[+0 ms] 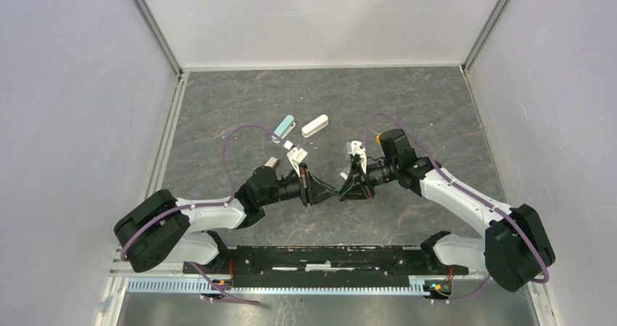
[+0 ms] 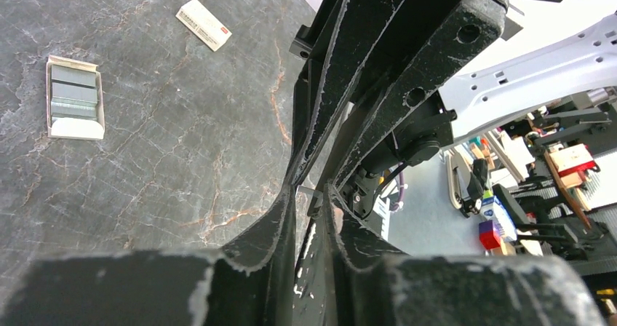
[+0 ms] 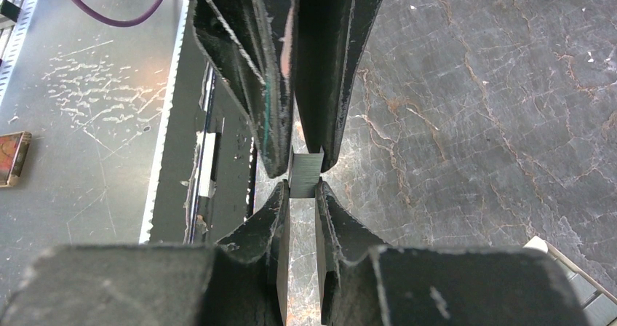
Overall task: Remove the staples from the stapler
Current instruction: Pick up the staple from the center of the board.
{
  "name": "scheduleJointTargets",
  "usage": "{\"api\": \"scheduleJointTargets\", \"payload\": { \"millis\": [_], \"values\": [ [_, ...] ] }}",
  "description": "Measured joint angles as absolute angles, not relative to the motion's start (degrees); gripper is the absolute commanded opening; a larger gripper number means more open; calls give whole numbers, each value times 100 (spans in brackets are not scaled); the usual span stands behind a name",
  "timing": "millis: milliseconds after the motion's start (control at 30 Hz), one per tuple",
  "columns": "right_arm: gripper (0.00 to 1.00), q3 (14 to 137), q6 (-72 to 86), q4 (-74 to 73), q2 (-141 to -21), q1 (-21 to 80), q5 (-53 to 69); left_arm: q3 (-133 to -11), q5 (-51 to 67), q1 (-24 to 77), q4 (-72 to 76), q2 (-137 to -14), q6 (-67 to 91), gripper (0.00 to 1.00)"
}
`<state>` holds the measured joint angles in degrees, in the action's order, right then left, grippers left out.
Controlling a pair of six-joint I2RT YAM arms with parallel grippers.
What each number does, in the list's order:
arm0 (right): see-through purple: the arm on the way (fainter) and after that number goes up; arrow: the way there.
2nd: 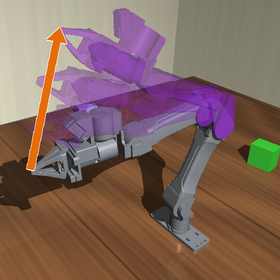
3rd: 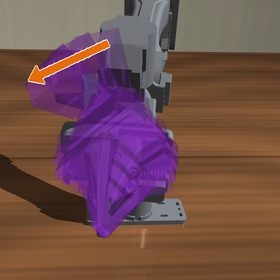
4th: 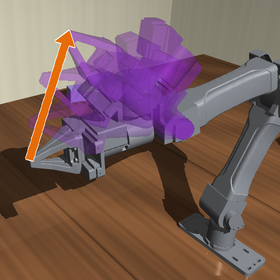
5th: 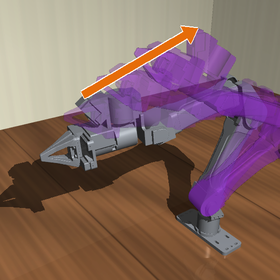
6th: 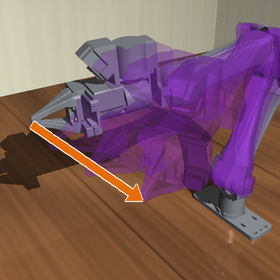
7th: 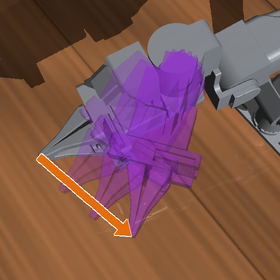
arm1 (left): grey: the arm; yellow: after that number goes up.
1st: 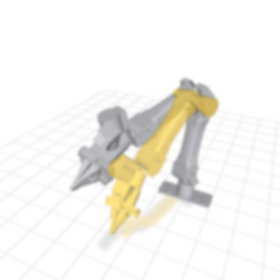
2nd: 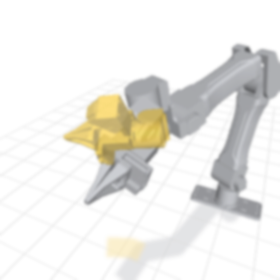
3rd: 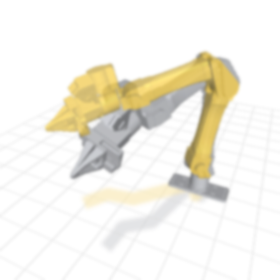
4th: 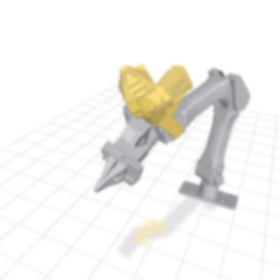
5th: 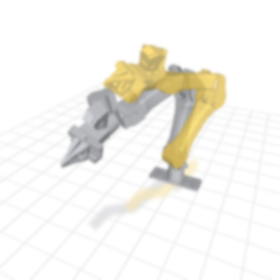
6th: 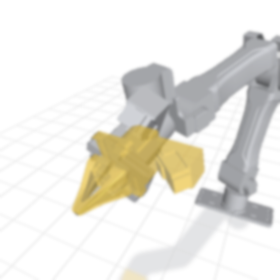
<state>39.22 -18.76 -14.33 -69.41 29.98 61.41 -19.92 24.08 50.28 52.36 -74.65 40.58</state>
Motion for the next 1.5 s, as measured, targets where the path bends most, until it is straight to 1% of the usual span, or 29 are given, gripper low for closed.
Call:
{"api": "scheduleJointTargets", "payload": {
  "millis": [133, 233, 300, 367, 400, 467, 533, 633, 733, 800, 867, 1033, 1267, 1400, 1500],
  "values": [
    [13, 3922, -1874, -1457, -6947, 2995, 6136, -1997, 2412, 5026, 5247, -7500, 4060, 10],
    [18, 3922, -1876, -1461, -6949, 2995, 6134, -1997, 2412, 5026, 5293, -7524, 4062, 9],
    [26, 3922, -1874, -1461, -6949, 2989, 6136, -1990, 2410, 5026, 5341, -7540, 4064, 8],
    [39, 3922, -1874, -1450, -6949, 2989, 6158, -1955, 2399, 5026, 5417, -7540, 4066, 8],
    [44, 3922, -1874, -1441, -6949, 2991, 6171, -1925, 2388, 5026, 5481, -7540, 4075, 8],
    [57, 3924, -1896, -1433, -6949, 2995, 6195, -1850, 2355, 5028, 5673, -7540, 4121, 8],
    [68, 3933, -1940, -1435, -6947, 2991, 6250, -1769, 2290, 5028, 5876, -7540, 4178, 8],
    [77, 3933, -1951, -1422, -6925, 2945, 6364, -1608, 2200, 5028, 6189, -7537, 4305, 8],
    [79, 3924, -1793, -1267, -6862, 2773, 6602, -1422, 2097, 5028, 6563, -7537, 4480, 8],
    [80, 3863, -1463, -908, -6785, 2593, 6805, -1352, 2053, 5028, 6768, -7540, 4589, 8],
    [80, 3691, -980, -353, -6683, 2427, 6960, -1328, 1994, 5028, 6943, -7540, 4692, 8],
    [81, 2880, 886, 1662, -6471, 2182, 7072, -1315, 1800, 5068, 7387, -7544, 4886, 8],
    [79, 2228, 3323, 4344, -6665, 2163, 7107, -1315, 1439, 5212, 7725, -7703, 4974, 8],
    [77, 2130, 4097, 5240, -6689, 2163, 7113, -1317, 1275, 5275, 7944, -7924, 5017, 8],
    [75, 2128, 4274, 5457, -6676, 2163, 7091, -1328, 1203, 5297, 8143, -8152, 5107, 8]
  ]
}}
